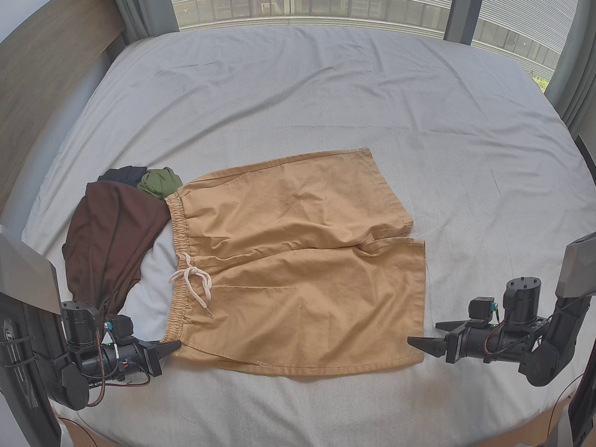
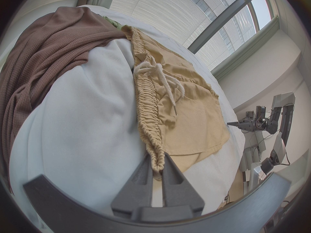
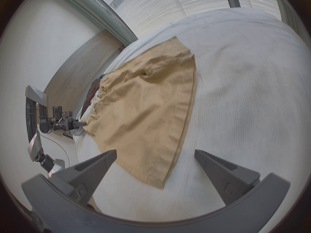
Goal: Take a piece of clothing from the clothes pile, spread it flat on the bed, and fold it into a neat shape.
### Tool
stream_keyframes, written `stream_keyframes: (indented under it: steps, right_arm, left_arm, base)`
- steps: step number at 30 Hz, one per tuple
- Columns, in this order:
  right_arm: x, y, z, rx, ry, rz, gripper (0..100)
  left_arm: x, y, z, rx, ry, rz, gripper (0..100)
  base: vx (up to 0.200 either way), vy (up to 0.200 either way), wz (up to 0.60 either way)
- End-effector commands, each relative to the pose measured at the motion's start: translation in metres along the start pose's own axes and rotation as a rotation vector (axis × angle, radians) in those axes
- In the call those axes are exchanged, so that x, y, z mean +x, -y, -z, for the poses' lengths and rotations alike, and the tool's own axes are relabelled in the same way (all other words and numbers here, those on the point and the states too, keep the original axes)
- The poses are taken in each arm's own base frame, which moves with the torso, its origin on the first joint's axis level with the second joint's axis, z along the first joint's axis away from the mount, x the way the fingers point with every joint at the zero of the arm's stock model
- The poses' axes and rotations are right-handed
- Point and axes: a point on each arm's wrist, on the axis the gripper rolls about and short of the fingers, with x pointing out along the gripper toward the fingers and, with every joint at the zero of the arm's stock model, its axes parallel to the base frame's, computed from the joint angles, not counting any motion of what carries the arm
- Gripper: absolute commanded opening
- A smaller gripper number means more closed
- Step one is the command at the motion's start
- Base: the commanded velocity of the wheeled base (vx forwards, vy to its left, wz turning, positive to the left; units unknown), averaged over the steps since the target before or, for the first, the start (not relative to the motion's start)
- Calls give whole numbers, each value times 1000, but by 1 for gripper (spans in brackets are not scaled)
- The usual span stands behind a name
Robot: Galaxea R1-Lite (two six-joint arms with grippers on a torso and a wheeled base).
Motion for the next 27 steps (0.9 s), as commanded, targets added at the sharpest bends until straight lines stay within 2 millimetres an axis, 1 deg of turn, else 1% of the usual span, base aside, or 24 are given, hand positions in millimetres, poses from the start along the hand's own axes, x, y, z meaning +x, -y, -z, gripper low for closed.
stream_keyframes:
  steps: [1,6,11,12,16,22,27]
  right_arm:
    - [0,0,15,27,-68,1,100]
    - [7,2,27,48,-122,-3,100]
    - [10,3,31,61,-140,-16,100]
    - [12,3,32,68,-149,-42,100]
    - [17,1,33,100,-156,-79,100]
    - [21,-3,28,133,-121,-101,100]
    - [26,-1,29,148,-101,-105,100]
  left_arm:
    - [3,-2,-3,4,15,1,0]
    - [3,-2,-3,5,13,1,0]
    - [3,-1,-3,5,13,2,0]
    - [3,-1,-2,5,10,2,0]
    - [3,-1,-2,5,10,2,0]
    - [3,-1,-2,7,10,2,0]
    - [3,-1,-2,8,8,3,0]
  base:
    - [0,0,0]
    - [0,0,0]
    - [0,0,0]
    - [0,0,0]
    - [0,0,0]
    - [0,0,0]
    - [0,0,0]
